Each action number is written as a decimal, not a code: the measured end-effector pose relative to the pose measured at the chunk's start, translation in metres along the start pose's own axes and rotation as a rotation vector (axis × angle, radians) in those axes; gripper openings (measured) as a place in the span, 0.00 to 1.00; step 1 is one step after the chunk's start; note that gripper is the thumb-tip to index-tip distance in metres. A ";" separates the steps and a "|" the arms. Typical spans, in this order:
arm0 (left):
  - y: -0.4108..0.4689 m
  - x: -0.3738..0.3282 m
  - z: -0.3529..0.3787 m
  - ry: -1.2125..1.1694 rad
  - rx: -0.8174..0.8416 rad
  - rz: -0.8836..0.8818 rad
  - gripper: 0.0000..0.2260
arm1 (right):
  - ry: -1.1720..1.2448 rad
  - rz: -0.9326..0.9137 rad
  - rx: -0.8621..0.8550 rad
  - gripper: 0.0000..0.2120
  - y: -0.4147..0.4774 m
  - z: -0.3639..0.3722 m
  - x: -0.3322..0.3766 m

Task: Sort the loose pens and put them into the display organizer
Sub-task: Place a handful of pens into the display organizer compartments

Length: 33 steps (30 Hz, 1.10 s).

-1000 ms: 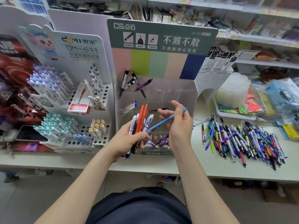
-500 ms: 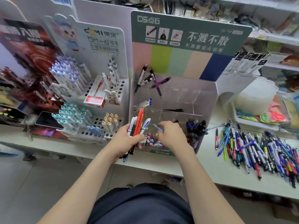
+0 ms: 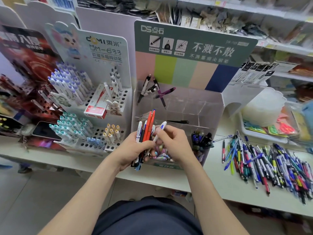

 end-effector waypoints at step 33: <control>0.009 0.005 -0.010 -0.064 -0.244 0.042 0.15 | -1.024 0.134 0.151 0.08 0.071 -0.021 0.075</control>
Point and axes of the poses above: each hand's wrist, its own y-axis towards the middle knuckle, its own z-axis out of the palm, x = y × z, the point moved 1 cm from there along y, towards the middle knuckle, and after that the axes turned 1 degree about -y, right-handed, at the moved point
